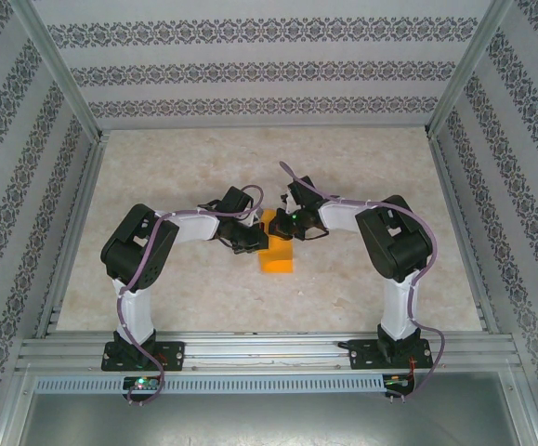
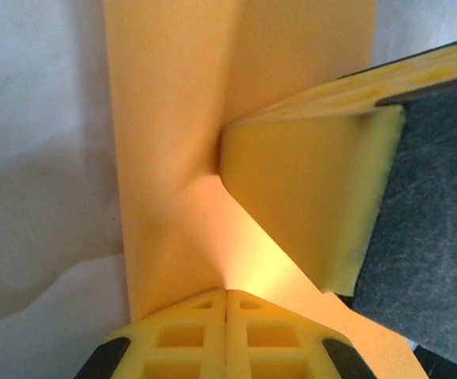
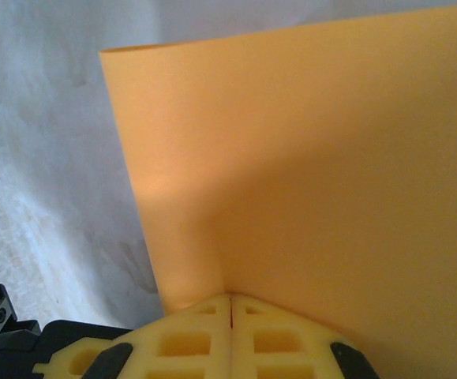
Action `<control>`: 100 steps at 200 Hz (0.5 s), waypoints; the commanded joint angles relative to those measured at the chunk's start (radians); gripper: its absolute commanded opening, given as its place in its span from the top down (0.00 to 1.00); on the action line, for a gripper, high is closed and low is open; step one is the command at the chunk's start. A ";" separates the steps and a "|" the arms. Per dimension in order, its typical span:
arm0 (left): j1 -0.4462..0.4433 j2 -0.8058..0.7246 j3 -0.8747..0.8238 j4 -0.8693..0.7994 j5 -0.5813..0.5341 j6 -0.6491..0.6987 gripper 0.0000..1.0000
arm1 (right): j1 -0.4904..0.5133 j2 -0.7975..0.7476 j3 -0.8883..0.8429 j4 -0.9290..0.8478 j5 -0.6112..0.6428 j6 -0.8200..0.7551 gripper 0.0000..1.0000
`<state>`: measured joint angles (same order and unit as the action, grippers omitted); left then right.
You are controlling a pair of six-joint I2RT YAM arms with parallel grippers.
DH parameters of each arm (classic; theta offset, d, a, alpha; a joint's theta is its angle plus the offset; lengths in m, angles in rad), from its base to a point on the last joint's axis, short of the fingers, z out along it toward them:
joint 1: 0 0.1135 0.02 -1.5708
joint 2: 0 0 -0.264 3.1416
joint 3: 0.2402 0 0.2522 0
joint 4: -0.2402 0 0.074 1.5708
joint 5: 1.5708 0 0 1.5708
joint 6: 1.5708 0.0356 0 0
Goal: Fold a paper plane with a square sheet of paper (fold left side to right side)
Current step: Hold the square sheet of paper at the center of the table, then first fold the square sheet of paper in half at the center of the table.
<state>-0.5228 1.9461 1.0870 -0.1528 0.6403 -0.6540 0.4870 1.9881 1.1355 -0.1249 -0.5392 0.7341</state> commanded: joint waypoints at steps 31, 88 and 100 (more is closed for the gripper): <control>-0.029 -0.007 -0.069 -0.131 -0.042 0.037 0.95 | 0.002 0.039 0.023 -0.136 0.131 -0.009 1.00; -0.050 -0.079 -0.182 -0.106 -0.019 -0.003 0.94 | -0.010 0.053 0.028 -0.141 0.140 -0.010 1.00; -0.060 -0.092 -0.203 -0.098 -0.013 -0.015 0.94 | -0.013 0.057 0.030 -0.141 0.139 -0.015 1.00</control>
<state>-0.5388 1.8633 0.9676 -0.1059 0.6205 -0.6464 0.4938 1.9892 1.1648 -0.2031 -0.5140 0.7341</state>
